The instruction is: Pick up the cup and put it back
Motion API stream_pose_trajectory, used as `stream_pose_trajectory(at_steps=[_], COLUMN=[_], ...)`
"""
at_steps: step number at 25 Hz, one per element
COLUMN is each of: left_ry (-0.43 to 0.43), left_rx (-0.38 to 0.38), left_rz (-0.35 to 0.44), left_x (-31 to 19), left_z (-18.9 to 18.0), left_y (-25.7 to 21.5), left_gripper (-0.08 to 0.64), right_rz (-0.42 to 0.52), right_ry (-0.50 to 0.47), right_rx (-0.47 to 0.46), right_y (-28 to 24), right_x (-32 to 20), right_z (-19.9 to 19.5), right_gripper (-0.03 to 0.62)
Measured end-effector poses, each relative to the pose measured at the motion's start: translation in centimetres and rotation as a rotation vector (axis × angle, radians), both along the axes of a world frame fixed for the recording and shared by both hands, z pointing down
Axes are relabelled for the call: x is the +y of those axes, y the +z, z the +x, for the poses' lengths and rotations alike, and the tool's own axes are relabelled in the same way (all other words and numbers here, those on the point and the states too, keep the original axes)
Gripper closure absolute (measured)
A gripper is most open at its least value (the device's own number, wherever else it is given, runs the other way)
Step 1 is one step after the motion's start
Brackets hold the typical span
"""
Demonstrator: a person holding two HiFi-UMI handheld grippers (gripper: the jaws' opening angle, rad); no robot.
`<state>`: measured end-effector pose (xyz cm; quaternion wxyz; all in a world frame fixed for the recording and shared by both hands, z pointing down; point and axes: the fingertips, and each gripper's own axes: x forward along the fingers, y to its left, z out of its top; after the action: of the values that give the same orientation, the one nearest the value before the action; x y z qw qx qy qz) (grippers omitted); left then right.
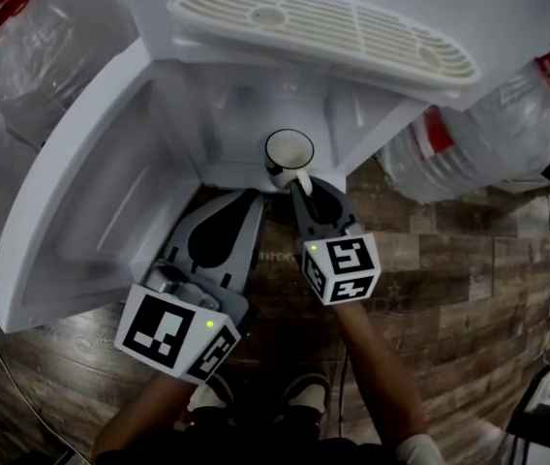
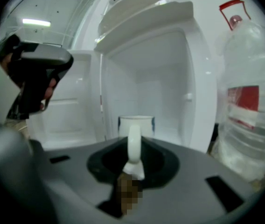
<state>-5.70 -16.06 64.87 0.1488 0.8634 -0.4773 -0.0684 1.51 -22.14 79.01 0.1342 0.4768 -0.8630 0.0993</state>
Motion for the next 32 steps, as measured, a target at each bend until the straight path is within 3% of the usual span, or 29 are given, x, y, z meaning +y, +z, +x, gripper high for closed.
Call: stream_pose_trajectory(at_steps=[19, 32], left_ry=[-0.004, -0.022], left_rx=[-0.012, -0.049], left_rz=[0.003, 0.004], left_x=[0.5, 0.0], left_z=[-0.1, -0.7], left_y=[-0.2, 0.0], left_gripper=[0.552, 0.552], right_rz=[0.037, 0.102], right_ry=[-0.066, -0.064], right_rx=[-0.095, -0.099], right_y=[-6.2, -10.1], right_x=[6.6, 8.8], right_z=[0.5, 1.3], right_gripper=[0.520, 0.520])
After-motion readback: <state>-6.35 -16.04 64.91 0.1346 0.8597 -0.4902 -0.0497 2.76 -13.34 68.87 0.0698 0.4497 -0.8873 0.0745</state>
